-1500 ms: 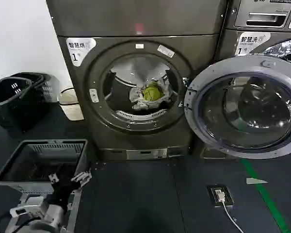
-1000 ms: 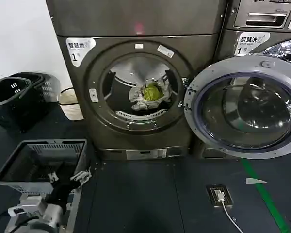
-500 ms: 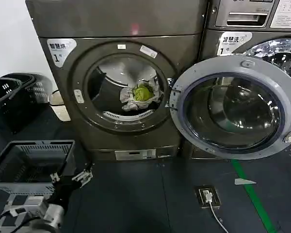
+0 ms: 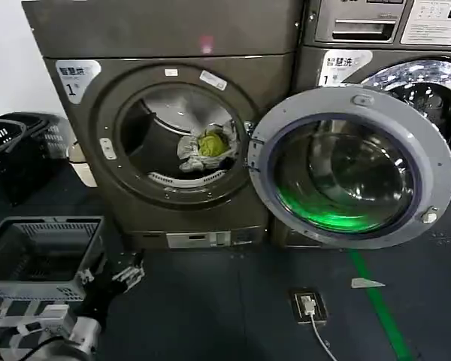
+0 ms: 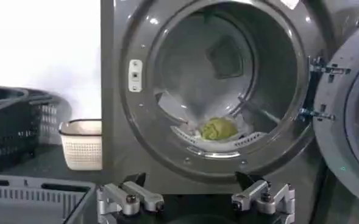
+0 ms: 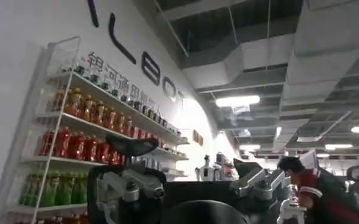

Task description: Grasp the clothes from the dryer.

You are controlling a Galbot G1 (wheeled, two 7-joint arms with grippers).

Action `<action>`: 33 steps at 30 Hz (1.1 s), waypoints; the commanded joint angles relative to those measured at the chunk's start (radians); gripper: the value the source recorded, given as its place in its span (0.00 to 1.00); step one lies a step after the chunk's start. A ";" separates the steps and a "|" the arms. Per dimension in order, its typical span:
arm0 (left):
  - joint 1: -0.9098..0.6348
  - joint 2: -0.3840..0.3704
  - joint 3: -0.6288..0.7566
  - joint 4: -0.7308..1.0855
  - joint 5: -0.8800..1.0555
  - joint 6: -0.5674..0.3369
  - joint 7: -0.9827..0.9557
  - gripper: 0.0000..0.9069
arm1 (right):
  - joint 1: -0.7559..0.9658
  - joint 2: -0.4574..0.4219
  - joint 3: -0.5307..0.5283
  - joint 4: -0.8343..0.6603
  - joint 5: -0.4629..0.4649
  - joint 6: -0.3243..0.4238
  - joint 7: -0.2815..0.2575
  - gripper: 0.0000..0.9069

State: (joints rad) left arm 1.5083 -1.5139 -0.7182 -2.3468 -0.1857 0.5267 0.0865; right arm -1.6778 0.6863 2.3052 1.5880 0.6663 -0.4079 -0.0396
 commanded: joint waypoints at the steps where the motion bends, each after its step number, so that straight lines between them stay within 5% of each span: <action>1: 0.002 -0.001 -0.001 -0.001 0.001 0.000 0.001 1.00 | 0.001 -0.002 -0.002 0.001 0.003 0.006 -0.003 1.00; 21: -0.009 0.009 0.002 -0.006 -0.012 -0.029 0.014 1.00 | -0.013 -0.003 0.005 0.033 0.122 0.073 -0.031 1.00; 33: -0.034 0.034 -0.028 -0.006 -0.037 -0.030 0.031 1.00 | -0.021 0.011 0.002 0.046 0.102 0.089 -0.058 1.00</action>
State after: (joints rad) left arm 1.4828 -1.4825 -0.7378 -2.3542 -0.2093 0.4977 0.1162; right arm -1.6961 0.6949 2.3077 1.6314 0.7737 -0.3391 -0.0811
